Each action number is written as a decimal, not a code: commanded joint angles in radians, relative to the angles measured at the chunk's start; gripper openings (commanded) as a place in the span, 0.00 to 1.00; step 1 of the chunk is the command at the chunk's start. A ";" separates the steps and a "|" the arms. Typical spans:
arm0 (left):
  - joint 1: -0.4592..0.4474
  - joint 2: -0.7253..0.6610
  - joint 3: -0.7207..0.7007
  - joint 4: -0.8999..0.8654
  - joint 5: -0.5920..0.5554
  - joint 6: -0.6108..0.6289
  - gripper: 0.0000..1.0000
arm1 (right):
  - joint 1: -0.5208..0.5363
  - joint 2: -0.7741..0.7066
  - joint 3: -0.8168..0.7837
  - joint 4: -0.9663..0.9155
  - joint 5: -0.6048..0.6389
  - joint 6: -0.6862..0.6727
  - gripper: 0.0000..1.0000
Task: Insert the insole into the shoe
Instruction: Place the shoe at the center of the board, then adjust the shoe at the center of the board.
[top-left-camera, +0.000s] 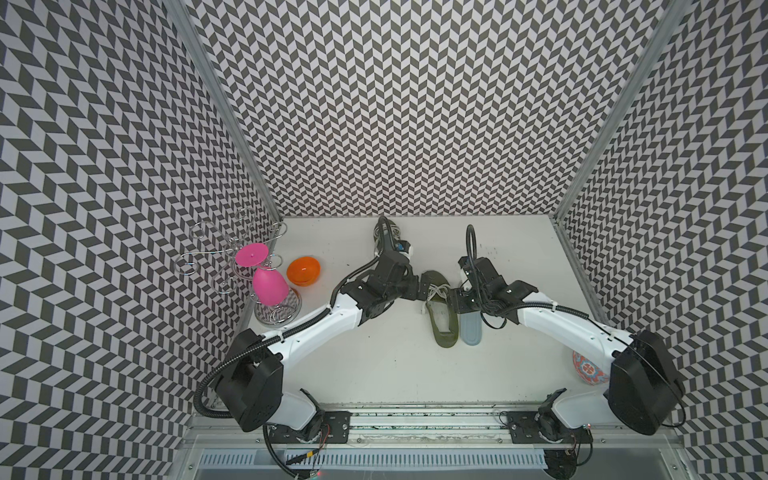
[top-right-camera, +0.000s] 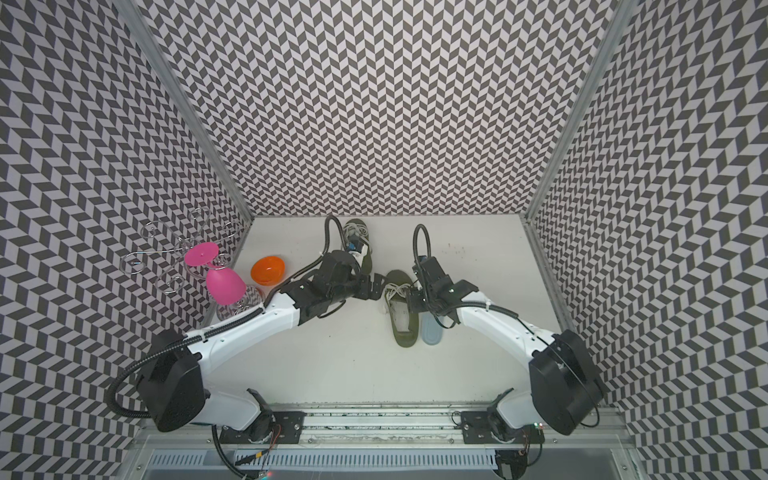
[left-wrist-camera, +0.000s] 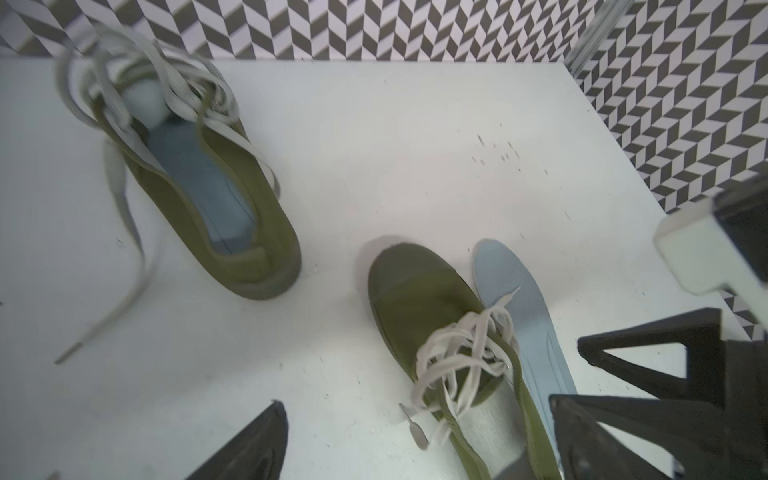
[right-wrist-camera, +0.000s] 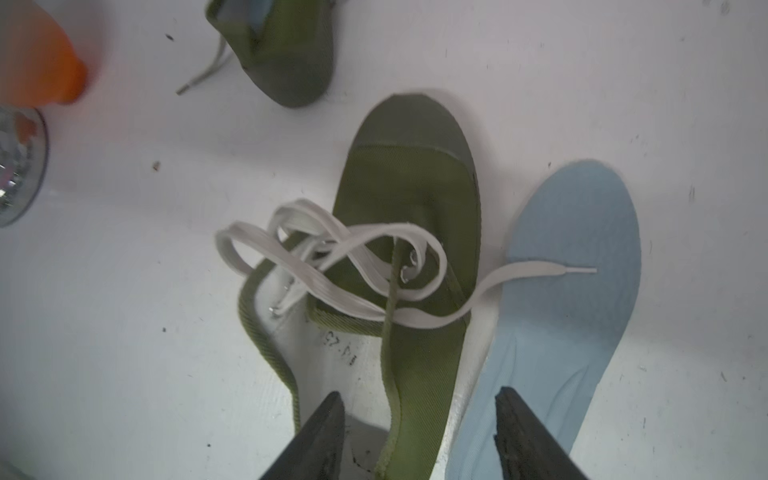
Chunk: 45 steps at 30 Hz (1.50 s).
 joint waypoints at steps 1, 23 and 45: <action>-0.059 -0.003 -0.064 0.026 -0.077 -0.120 0.99 | 0.004 0.018 -0.028 0.028 -0.020 -0.024 0.60; -0.111 0.211 -0.002 0.063 -0.194 -0.125 0.92 | 0.013 0.139 -0.013 0.123 -0.003 0.013 0.56; -0.075 0.186 -0.003 0.043 -0.177 -0.056 0.27 | -0.036 0.130 -0.028 0.107 -0.018 -0.019 0.12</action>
